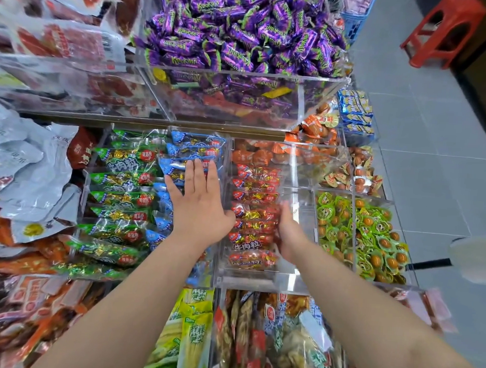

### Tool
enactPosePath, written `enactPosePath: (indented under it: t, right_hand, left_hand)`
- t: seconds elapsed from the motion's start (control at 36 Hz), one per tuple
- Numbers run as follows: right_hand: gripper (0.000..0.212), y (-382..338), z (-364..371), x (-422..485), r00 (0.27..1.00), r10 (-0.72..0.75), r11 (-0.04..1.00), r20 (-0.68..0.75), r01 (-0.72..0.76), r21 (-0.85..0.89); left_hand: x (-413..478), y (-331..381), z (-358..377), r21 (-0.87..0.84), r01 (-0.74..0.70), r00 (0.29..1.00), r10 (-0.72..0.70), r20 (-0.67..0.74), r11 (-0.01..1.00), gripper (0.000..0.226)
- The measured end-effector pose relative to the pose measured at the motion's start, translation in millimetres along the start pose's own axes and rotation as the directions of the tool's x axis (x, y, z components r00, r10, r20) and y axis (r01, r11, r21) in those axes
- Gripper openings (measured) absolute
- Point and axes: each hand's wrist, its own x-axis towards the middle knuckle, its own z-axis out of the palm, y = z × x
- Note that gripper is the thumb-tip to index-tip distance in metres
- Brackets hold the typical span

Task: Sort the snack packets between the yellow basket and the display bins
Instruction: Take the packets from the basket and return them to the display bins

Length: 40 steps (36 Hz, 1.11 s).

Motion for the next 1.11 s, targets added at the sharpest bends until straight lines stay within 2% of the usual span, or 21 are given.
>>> enactPosePath:
  t: [0.08,0.22,0.28,0.33,0.39,0.44,0.56,0.67,0.78,0.86,0.92,0.97,1.06,1.11]
  right_hand:
    - [0.063,13,13,7,0.998,-0.014,0.997,0.068,0.008,0.078]
    - [0.055,16,-9,13,0.988,-0.059,0.998,0.145,0.058,0.009]
    - [0.053,10,-21,18,0.995,-0.068,0.998,0.077,0.068,-0.001]
    - [0.040,-2,-28,26,0.991,-0.119,0.992,-0.062,0.121,0.032]
    - [0.024,-20,-29,34,0.978,-0.168,0.977,-0.125,0.182,0.112]
    - [0.030,-36,-27,45,0.976,-0.200,0.966,-0.084,0.210,0.151]
    - [0.048,-48,-4,48,0.969,-0.242,0.970,0.049,0.241,0.026]
    - [0.054,-42,10,49,0.979,-0.198,0.980,0.054,0.199,-0.027]
    - [0.053,-38,-6,49,0.983,-0.174,0.979,0.062,0.179,-0.093]
    - [0.054,-39,-16,44,0.984,-0.173,0.980,-0.030,0.169,-0.103]
    - [0.046,-38,-23,35,0.969,-0.183,0.978,-0.163,0.161,-0.135]
    - [0.028,-33,-30,21,0.956,-0.184,0.976,-0.226,0.151,-0.155]
    - [0.032,-19,-37,-6,0.971,-0.134,0.989,-0.198,0.119,-0.086]
    - [0.023,-8,-40,-30,0.980,-0.123,0.989,-0.155,0.109,-0.096]
  left_hand:
    - [0,0,1,0.011,0.006,1.000,-0.006,0.011,1.000,0.098]
    - [1,1,1,0.013,0.004,1.000,-0.004,0.011,1.000,0.098]
    - [1,1,1,0.010,0.005,1.000,-0.005,0.012,1.000,0.097]
    - [1,1,0,0.014,0.004,1.000,-0.004,0.016,1.000,0.096]
    - [1,0,0,0.017,0.003,1.000,-0.003,0.016,1.000,0.096]
    - [0,0,0,0.017,0.002,1.000,-0.003,0.017,1.000,0.096]
    - [1,0,2,0.010,0.003,1.000,-0.003,0.014,1.000,0.096]
    - [1,-1,4,0.017,0.006,1.000,-0.006,0.005,1.000,0.096]
    - [1,0,6,0.014,0.009,1.000,-0.009,-0.009,1.000,0.096]
    - [1,0,6,0.020,0.016,1.000,-0.016,0.002,1.000,0.095]
    - [0,0,5,0.006,0.014,1.000,-0.014,0.003,1.000,0.093]
    - [0,0,4,-0.013,0.013,1.000,-0.013,0.002,1.000,0.093]
    - [-1,-1,1,-0.032,0.011,1.000,-0.011,0.007,0.999,0.093]
    - [-1,-2,-2,-0.066,0.006,1.000,-0.005,0.014,0.998,0.094]
